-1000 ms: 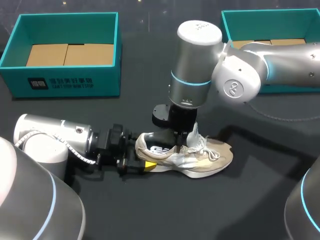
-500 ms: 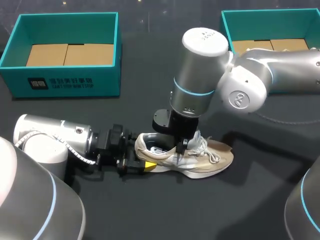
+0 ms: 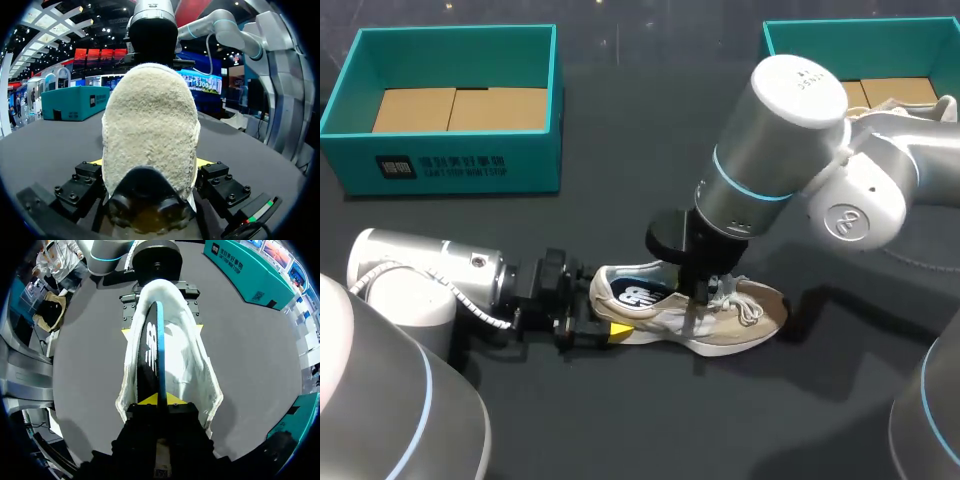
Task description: Take the shoe out of the shoebox, open the shoe tongue, remove and reinsert the insole, then place the shoe into the shoebox
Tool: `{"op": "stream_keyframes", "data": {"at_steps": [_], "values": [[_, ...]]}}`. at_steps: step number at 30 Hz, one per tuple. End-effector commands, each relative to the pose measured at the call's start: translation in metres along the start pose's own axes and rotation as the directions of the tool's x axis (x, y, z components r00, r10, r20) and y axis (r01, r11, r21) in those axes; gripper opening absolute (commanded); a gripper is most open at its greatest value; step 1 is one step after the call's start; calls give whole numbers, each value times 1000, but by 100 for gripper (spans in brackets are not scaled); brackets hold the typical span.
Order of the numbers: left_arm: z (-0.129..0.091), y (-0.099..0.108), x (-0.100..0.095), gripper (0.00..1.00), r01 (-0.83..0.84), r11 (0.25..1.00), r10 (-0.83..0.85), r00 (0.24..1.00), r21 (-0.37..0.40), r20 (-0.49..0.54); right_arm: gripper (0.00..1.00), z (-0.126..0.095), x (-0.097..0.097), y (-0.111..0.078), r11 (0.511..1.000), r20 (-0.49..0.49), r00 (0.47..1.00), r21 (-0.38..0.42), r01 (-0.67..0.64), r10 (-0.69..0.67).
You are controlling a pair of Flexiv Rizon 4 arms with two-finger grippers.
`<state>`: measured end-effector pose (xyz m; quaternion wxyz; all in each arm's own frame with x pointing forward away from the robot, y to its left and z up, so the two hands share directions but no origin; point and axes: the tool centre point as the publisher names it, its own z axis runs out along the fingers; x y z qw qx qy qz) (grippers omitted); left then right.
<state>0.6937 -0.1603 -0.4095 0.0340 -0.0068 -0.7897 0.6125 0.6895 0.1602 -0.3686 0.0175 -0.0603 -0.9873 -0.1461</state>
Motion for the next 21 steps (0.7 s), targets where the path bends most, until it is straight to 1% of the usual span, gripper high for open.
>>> {"op": "stream_keyframes", "data": {"at_steps": [1,6,13,16,21], "values": [[2,1,1,0,1,1000,-1,1000,-3,2,0,-6,3,-15,993,8,1000,-113,20,-19],[2,1,1,0,1,1000,-1,1000,-3,2,0,-17,-2,-7,983,49,995,-155,96,-90],[2,1,1,0,1,1000,-1,1000,-3,2,0,-32,-11,19,959,79,974,-174,222,-211],[2,1,1,0,1,1000,-1,1000,-3,2,0,-34,-13,33,949,75,965,-177,262,-252],[2,1,1,0,1,1000,-1,1000,-3,2,0,-33,-14,52,945,44,960,-172,280,-276]]}}
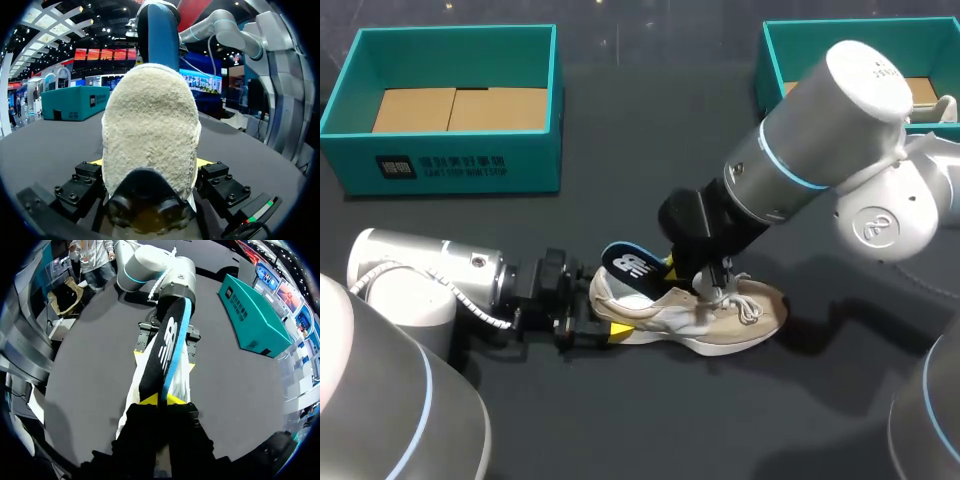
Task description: Take the shoe out of the shoebox, open the shoe tongue, remove and reinsert the insole, then place the shoe into the shoebox
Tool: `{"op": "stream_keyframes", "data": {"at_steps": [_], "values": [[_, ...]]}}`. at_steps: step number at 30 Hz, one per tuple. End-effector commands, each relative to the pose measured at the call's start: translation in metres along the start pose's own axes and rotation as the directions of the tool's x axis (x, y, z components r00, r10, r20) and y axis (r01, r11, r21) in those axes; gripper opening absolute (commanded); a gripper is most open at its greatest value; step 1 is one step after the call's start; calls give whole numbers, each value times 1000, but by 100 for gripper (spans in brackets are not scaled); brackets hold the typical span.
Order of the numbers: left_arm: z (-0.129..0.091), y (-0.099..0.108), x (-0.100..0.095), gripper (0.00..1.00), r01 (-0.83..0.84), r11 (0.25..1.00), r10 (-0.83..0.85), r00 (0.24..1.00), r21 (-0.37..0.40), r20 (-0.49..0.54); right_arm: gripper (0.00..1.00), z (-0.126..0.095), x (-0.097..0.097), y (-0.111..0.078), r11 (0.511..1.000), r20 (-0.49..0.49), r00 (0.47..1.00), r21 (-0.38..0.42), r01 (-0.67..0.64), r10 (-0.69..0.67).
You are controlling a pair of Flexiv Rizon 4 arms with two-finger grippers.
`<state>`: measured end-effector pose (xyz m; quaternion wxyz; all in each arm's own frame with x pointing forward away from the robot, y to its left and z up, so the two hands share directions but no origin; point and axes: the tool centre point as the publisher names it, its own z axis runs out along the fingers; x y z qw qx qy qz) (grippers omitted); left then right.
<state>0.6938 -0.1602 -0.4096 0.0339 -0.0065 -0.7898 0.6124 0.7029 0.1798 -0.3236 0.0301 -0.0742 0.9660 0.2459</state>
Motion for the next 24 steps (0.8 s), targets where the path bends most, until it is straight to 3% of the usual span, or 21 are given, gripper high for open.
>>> {"op": "stream_keyframes", "data": {"at_steps": [1,12,14,16,24], "values": [[2,1,1,0,0,1000,0,1000,-2,1,0,9,-10,18,1000,-28,1000,21,5,-5],[2,1,1,0,0,1000,0,1000,-2,1,1,19,-16,41,1000,-92,996,8,7,-6],[2,1,1,0,0,1000,0,1000,-2,1,26,20,-16,40,1000,-97,995,2,-16,16],[2,1,1,0,0,1000,0,1000,-2,1,38,20,-16,38,999,-99,994,-6,-40,39],[2,1,1,0,0,1000,0,1000,-2,1,42,12,-15,31,986,-150,978,-62,-155,145]]}}
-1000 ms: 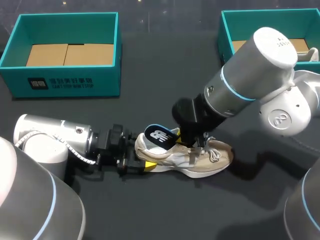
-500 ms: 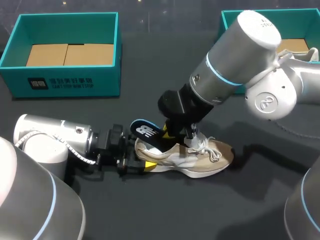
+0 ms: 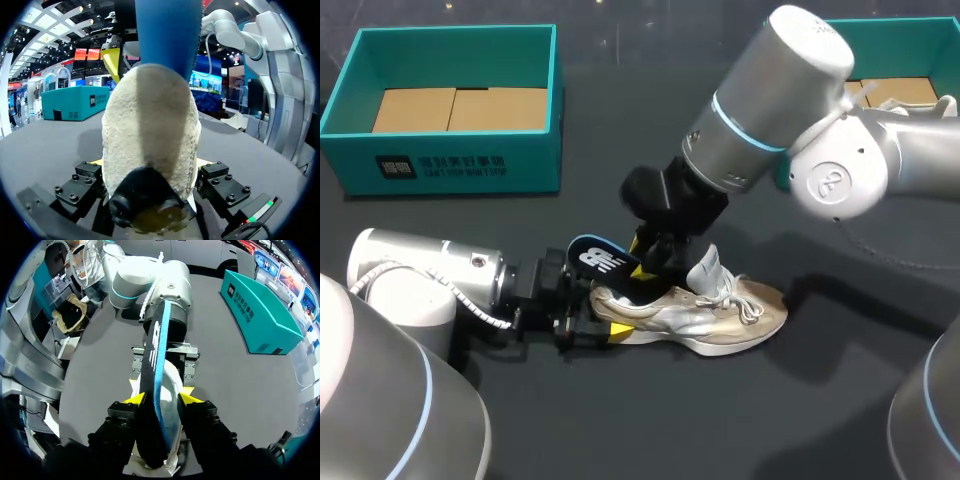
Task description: Take the shoe out of the shoebox, open the shoe tongue, remove and reinsert the insole, then place the shoe into the shoebox
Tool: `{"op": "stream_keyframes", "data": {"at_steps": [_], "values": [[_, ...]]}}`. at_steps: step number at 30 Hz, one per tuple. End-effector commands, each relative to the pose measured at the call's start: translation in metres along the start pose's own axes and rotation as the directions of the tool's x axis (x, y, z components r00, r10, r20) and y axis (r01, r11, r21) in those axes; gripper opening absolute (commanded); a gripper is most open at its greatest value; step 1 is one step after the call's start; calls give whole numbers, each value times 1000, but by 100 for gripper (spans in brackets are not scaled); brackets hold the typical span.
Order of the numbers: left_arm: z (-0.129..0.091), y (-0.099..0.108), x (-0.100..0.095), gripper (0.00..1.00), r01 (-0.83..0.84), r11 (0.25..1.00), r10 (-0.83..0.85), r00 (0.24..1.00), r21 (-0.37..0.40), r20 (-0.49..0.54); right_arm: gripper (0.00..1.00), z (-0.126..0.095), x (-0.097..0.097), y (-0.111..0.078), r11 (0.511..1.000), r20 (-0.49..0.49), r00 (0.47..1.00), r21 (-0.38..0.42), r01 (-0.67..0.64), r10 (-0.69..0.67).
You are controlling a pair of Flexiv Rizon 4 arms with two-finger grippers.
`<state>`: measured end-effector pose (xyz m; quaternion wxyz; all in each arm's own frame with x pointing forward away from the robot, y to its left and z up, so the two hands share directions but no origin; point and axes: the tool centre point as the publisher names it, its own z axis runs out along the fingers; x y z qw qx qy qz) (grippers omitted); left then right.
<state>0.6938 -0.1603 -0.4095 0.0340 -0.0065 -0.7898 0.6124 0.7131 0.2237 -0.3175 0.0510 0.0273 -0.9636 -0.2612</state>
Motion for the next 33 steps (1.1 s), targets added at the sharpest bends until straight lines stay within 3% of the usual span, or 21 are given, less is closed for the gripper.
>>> {"op": "stream_keyframes", "data": {"at_steps": [1,8,12,17,22,33], "values": [[2,1,1,0,0,1000,0,1000,-2,1,43,-6,1,-8,999,-24,999,-43,-31,30],[2,1,1,0,0,1000,0,1000,-2,1,45,-12,2,-3,991,-97,991,-86,-99,91],[2,1,1,0,0,1000,0,1000,-2,1,53,-10,2,3,988,-134,985,-93,-122,109],[2,1,1,0,0,1000,0,1000,-2,1,50,-4,2,7,982,-173,976,-111,-151,131],[2,1,1,0,0,1000,0,1000,-2,1,61,2,7,7,973,-199,966,-125,-194,167],[2,1,1,0,0,1000,0,1000,-2,1,49,2,17,11,960,-229,951,-137,-245,210]]}}
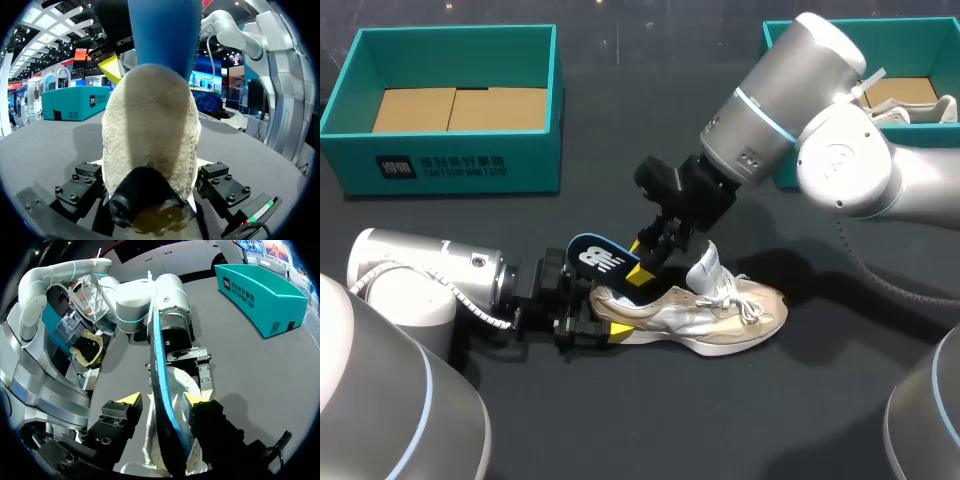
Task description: Take the shoe out of the shoebox, open the shoe tongue, remove and reinsert the insole, then place the shoe into the shoebox
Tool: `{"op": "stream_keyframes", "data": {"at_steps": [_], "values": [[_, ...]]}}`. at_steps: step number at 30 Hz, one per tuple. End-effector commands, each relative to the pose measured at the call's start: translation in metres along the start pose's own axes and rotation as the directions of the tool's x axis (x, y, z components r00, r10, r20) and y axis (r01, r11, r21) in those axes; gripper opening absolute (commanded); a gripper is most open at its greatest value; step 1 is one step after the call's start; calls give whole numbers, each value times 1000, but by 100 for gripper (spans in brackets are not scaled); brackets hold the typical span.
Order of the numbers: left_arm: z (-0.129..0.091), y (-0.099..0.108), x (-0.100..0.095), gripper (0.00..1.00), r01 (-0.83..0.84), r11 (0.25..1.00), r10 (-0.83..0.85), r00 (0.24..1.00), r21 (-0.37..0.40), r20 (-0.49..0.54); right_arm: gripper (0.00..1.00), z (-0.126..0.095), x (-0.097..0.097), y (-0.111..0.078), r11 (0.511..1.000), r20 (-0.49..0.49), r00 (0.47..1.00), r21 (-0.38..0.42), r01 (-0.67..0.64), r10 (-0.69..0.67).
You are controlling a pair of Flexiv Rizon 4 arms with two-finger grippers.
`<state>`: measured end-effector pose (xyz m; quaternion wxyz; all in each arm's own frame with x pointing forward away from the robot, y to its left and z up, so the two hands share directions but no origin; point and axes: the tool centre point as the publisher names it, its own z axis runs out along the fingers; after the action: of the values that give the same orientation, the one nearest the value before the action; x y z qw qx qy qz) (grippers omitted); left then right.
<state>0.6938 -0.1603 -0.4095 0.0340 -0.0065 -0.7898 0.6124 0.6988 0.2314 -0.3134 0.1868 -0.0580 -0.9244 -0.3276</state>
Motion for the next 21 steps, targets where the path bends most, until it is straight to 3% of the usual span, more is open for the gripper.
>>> {"op": "stream_keyframes", "data": {"at_steps": [1,19,21], "values": [[2,1,1,0,0,1000,0,1000,-2,1,49,1,3,2,1000,4,1000,-1,-6,6],[2,1,1,0,0,1000,0,1000,-2,1,43,13,1,9,999,-19,1000,-34,-20,19],[2,1,1,0,0,1000,0,1000,-2,1,31,14,1,10,999,-19,1000,-37,-21,20]]}}
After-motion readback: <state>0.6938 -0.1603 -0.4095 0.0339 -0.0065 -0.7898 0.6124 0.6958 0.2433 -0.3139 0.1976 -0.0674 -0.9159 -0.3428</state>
